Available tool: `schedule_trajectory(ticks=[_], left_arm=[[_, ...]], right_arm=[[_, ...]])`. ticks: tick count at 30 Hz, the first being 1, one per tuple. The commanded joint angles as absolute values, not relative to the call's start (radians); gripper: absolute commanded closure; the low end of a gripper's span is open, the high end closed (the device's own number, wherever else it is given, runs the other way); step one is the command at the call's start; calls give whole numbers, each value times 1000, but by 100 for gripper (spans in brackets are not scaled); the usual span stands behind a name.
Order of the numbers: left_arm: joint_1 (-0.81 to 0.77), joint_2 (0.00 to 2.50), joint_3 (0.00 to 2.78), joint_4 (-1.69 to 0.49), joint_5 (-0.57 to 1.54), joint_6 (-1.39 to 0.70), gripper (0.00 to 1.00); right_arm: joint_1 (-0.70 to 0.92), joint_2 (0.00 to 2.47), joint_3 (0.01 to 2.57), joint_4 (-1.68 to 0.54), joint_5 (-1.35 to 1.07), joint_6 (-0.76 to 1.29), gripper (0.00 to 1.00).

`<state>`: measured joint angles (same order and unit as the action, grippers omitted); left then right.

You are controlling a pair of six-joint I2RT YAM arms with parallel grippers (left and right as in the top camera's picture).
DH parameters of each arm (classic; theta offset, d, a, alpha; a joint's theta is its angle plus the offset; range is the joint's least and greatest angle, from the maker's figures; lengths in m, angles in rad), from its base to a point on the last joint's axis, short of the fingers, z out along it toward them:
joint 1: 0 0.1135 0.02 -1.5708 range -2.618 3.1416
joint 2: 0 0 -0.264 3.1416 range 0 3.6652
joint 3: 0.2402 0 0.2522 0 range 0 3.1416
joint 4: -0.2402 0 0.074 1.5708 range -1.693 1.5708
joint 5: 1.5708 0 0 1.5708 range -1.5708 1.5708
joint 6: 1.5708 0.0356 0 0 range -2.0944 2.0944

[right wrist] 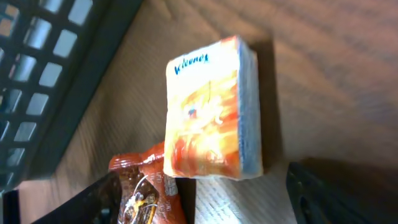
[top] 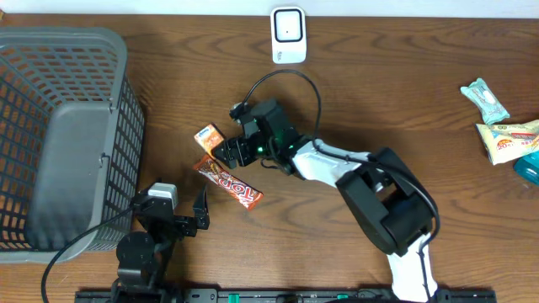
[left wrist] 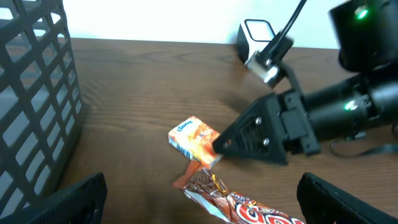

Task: Scan the item barcode
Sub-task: 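Grasp the small orange box with the right gripper, then lift the orange box toward the scanner, then carry it rightward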

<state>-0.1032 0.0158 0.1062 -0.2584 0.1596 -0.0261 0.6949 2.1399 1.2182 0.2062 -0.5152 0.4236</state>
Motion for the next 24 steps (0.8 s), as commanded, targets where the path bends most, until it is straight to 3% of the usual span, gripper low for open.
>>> schedule_trajectory(ticks=[1, 11, 17, 24], left_arm=[[-108, 10, 84, -268, 172, -28, 2], [-108, 10, 84, -268, 172, -28, 2], [-108, 10, 84, -268, 172, -28, 2], [-108, 10, 84, -268, 172, -28, 2]], right_arm=[[696, 2179, 1234, 230, -550, 482, 23], [698, 2344, 1282, 347, -553, 605, 39], [699, 2387, 1299, 283, -551, 574, 98], [653, 2368, 1312, 273, -686, 582, 99]])
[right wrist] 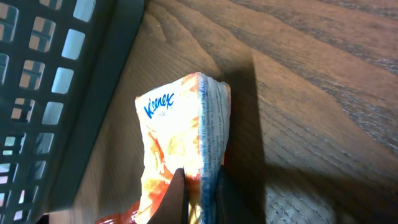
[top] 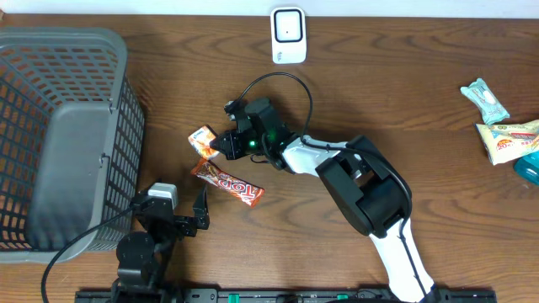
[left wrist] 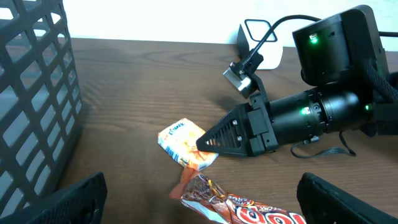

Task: Scan the item barcode
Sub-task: 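Lift the orange box toward the scanner, then carry it rightward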

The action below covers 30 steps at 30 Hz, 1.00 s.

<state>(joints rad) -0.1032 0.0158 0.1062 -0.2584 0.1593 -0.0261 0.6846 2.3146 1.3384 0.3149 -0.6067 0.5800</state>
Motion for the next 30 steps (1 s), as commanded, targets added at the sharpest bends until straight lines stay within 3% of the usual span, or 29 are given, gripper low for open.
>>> schedule_trajectory(ticks=[1, 6, 16, 22, 30], left_arm=[[-108, 10, 84, -268, 172, -28, 2], [-108, 10, 84, -268, 172, -28, 2], [-108, 10, 84, -268, 172, -28, 2], [-108, 10, 84, -268, 172, -28, 2], [-108, 10, 84, -268, 172, -28, 2]], right_arm=[[635, 2357, 1315, 274, -739, 611, 99], [501, 2178, 1316, 261, -956, 737, 99], [392, 1718, 1316, 208, -967, 808, 98], [344, 1551, 1315, 4, -967, 736, 99], [305, 1509, 1314, -270, -913, 590, 99]])
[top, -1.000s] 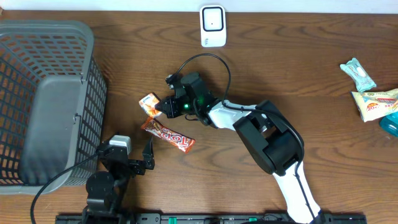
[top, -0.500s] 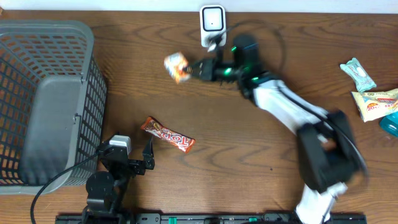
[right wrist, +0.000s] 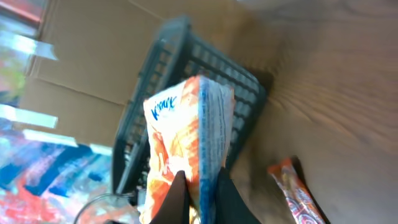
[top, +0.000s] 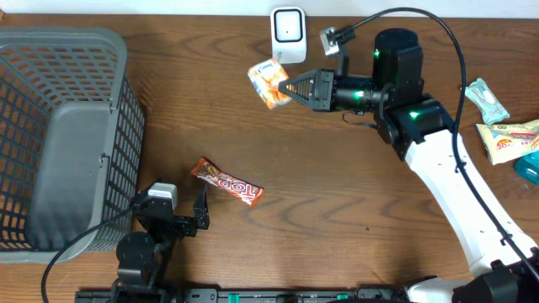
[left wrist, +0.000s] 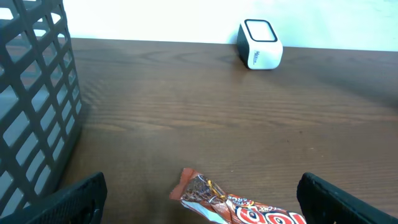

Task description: Scan the item barcode

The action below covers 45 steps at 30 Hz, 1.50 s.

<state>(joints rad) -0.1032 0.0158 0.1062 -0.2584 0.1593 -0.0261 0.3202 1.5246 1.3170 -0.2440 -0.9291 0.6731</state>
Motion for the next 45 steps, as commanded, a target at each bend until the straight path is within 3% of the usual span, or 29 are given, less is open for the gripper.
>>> schedule_trajectory(ticks=[1, 9, 14, 24, 30, 37, 45], left_arm=[[-108, 10, 84, -268, 172, -28, 2], [-108, 10, 84, -268, 173, -28, 2], [-108, 10, 84, -268, 172, -28, 2], [-108, 10, 84, -268, 172, -28, 2], [-108, 10, 84, -268, 172, -28, 2], [-108, 10, 84, -268, 172, -28, 2], [-108, 10, 84, -268, 172, -28, 2]], right_arm=[[299, 1509, 1314, -307, -900, 570, 99], [247, 1509, 1314, -424, -898, 504, 99], [130, 1509, 1314, -598, -895, 454, 99], [73, 1509, 1283, -915, -998, 204, 99], [69, 1509, 1121, -867, -1179, 133, 99], [69, 1509, 900, -597, -1431, 138, 99], [38, 1509, 796, -474, -1471, 178, 99]])
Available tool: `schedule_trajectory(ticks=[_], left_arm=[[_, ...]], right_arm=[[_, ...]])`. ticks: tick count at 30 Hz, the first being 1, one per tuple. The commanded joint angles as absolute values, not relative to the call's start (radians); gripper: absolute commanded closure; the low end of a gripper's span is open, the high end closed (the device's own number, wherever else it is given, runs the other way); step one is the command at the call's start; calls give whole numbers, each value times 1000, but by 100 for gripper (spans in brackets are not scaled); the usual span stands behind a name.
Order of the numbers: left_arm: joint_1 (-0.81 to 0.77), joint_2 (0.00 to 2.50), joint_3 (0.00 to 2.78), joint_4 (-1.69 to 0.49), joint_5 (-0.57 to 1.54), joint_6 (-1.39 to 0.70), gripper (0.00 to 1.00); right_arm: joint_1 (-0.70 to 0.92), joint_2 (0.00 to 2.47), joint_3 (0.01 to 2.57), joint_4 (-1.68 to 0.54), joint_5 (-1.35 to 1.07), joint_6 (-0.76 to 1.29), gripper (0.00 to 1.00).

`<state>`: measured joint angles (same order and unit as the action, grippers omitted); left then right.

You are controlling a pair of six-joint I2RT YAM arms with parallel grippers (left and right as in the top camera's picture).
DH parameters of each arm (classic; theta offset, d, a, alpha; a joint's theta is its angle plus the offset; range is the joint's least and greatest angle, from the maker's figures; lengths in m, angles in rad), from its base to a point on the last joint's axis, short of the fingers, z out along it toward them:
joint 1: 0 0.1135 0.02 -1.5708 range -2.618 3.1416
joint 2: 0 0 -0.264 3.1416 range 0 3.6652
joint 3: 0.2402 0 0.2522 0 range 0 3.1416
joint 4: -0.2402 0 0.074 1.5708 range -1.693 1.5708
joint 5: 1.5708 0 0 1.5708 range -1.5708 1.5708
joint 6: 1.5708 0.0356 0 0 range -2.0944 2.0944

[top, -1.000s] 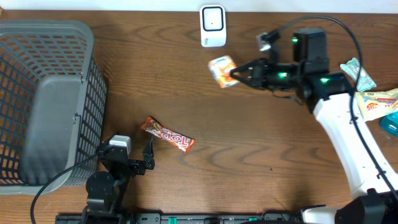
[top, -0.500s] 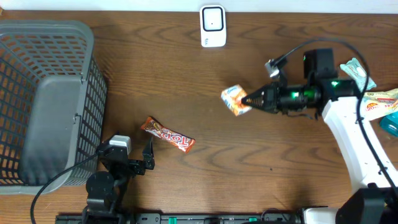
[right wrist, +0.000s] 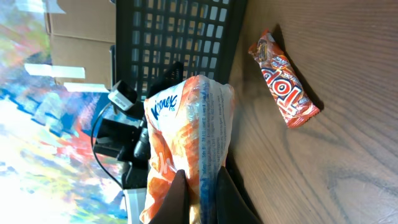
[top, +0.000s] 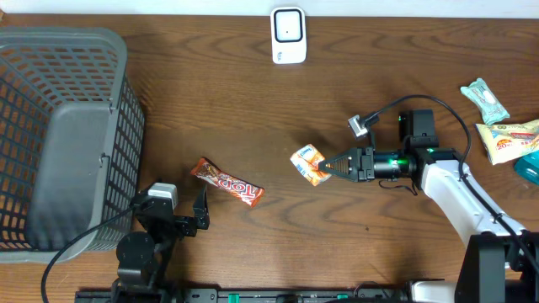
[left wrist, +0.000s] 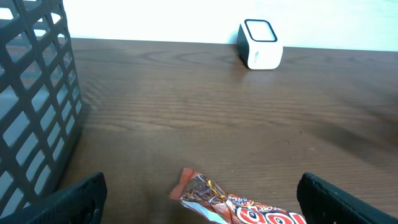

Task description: Scan the item barcode

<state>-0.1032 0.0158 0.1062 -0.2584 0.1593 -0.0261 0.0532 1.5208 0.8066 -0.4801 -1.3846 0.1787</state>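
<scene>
An orange and white Kleenex tissue pack (top: 310, 164) hangs above the middle of the table, and my right gripper (top: 330, 166) is shut on its edge. In the right wrist view the pack (right wrist: 186, 143) stands on edge between the two dark fingers (right wrist: 177, 196). The white barcode scanner (top: 288, 34) stands at the far edge of the table, well away from the pack, and shows as the scanner (left wrist: 260, 52) in the left wrist view. My left gripper (left wrist: 199, 218) rests open near the front left, with a red chocolate bar (left wrist: 239, 205) lying between its fingertips.
A grey plastic basket (top: 63, 135) fills the left side. The red chocolate bar (top: 227, 183) lies right of it. Several snack packets (top: 497, 118) lie at the far right edge. My right arm (top: 455, 189) reaches in from the right.
My right gripper, still shut on the tissue pack, has moved from just right of the scanner at the far edge to the middle of the table. The left arm has not moved.
My right gripper was open around the tissue pack lying beside the chocolate bar. Then it was shut on the pack's edge there. Later it held the pack up next to the scanner, and now holds it over the middle of the table.
</scene>
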Motion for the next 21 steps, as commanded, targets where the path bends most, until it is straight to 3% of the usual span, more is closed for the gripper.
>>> schedule_trajectory(ticks=[1, 9, 21], left_arm=[[-108, 10, 84, -268, 172, -28, 2], [-108, 10, 84, -268, 172, -28, 2], [-108, 10, 84, -268, 172, -28, 2]], right_arm=[[38, 1509, 796, -475, -1490, 165, 99], [38, 1510, 792, -611, -1555, 10, 99], [38, 1510, 781, -620, -1554, 2, 99]])
